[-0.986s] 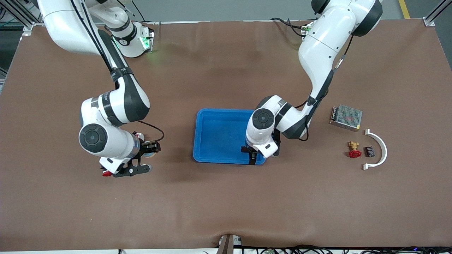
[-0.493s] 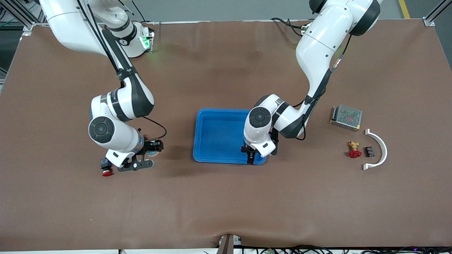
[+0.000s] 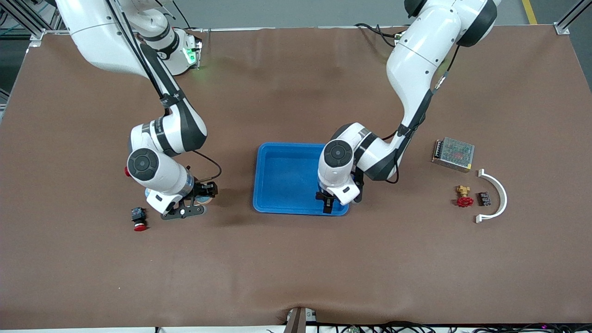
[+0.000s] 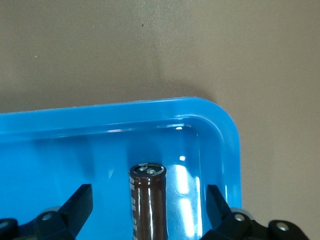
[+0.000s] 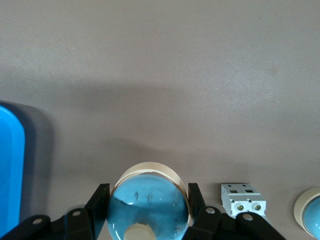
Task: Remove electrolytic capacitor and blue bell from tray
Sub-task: 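Grasp the second capacitor with the left gripper while the right gripper carries the bell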
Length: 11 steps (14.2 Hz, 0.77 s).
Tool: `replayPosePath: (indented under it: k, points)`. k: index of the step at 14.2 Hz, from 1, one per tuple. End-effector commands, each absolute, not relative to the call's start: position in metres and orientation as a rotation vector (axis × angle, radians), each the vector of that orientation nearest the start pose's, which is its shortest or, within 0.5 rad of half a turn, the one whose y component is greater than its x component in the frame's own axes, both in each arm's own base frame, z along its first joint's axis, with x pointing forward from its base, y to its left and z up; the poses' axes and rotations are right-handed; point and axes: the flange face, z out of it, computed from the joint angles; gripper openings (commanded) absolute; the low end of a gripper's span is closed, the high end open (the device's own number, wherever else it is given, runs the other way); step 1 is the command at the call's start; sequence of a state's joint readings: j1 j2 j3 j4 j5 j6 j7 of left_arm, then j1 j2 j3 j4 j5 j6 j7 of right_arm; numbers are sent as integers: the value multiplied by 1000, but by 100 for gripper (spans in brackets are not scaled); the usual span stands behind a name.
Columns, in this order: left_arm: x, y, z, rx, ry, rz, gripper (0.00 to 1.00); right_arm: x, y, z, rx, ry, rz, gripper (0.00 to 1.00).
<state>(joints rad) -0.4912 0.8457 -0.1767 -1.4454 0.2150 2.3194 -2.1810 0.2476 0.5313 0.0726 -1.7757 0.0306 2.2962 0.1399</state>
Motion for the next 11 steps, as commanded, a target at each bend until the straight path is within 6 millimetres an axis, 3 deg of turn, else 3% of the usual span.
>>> replayPosePath:
  k: [1,11]
  points:
    - [586,-435,192,-2377,-2095,-86,100,612,202,257,-3065,-242,3,51]
    - [573,-435,179,-2339,-2063,-70,100,600,204,221,-3052,-250,-92,51]
